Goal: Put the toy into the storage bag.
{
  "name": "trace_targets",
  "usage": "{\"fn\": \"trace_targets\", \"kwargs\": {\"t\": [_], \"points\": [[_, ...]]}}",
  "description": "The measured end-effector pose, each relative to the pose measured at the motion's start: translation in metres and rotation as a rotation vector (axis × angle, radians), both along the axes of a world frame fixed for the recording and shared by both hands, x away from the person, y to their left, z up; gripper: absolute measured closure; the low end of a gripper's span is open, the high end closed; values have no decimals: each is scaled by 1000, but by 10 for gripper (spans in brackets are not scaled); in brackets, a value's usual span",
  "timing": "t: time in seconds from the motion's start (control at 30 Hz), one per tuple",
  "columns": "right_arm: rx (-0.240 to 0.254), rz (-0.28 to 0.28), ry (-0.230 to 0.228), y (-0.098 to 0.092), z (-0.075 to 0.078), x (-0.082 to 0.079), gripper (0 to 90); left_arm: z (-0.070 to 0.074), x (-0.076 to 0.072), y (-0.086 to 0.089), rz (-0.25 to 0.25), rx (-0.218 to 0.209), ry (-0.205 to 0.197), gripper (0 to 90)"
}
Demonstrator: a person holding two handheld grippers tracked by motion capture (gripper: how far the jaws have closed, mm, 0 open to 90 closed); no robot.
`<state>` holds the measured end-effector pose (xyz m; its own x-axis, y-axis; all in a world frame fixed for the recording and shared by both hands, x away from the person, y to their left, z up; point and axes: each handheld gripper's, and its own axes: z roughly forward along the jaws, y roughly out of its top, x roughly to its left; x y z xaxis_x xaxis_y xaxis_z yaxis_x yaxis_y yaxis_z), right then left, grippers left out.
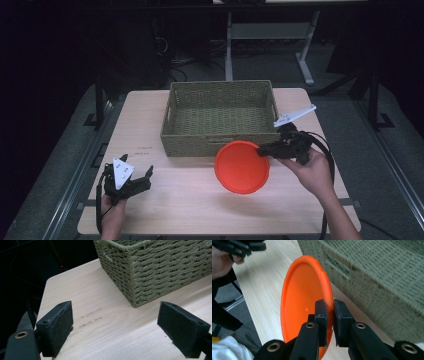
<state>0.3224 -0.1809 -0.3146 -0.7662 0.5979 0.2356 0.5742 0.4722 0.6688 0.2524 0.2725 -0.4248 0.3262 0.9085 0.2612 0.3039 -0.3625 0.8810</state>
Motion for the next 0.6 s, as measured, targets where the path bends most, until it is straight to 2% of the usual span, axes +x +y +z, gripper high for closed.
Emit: {"fn": "trace_targets", "kwargs": {"t": [0.1, 0.23, 0.6], "points": [[12, 4, -4, 2, 10, 6, 821, 0, 0, 1, -4, 10, 4, 127], [24, 5, -4, 4, 22, 12, 821, 0, 0, 1, 0, 2, 0, 127], [48, 7, -13, 9, 48, 27, 821, 0, 0, 1, -1, 4, -1, 128]]}}
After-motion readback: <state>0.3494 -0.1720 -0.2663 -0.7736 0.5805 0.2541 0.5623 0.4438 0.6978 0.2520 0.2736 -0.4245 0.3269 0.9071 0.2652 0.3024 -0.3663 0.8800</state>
